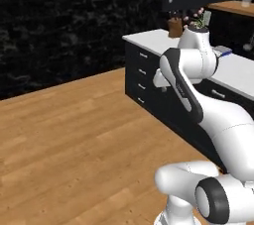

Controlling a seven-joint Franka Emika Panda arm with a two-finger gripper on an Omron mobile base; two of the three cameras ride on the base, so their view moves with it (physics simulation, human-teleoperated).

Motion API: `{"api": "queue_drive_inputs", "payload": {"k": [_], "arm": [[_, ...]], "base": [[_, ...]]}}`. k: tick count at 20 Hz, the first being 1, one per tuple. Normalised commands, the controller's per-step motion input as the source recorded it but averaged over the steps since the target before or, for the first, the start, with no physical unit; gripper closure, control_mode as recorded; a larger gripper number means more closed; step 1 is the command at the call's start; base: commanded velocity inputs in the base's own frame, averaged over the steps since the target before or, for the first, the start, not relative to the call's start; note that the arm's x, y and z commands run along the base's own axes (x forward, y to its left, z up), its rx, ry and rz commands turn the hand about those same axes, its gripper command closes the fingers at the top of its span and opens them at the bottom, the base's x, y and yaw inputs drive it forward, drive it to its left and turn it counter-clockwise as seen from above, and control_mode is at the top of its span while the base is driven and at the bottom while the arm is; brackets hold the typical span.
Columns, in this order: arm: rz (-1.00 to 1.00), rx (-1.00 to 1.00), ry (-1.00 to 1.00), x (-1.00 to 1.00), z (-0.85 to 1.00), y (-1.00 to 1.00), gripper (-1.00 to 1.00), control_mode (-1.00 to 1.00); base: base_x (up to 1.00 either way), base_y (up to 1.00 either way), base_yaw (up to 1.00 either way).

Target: Gather all objects into one cabinet and sort the glasses and bowls to opposite sides.

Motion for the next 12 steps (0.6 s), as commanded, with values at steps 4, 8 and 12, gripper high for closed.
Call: {"api": "queue_drive_inputs", "payload": {"k": [4,8,12], "arm": [[0.0,0.0,0.0,0.0,0.0,0.0,-1.0,1.0],[0.0,0.0,0.0,0.0,0.0,0.0,-1.0,1.0],[0.0,0.0,0.0,0.0,0.0,0.0,-1.0,1.0]], "base": [[1.0,0.09,-0.04],[1.0,0.05,-0.04],[1.0,0.0,-0.09]]}}
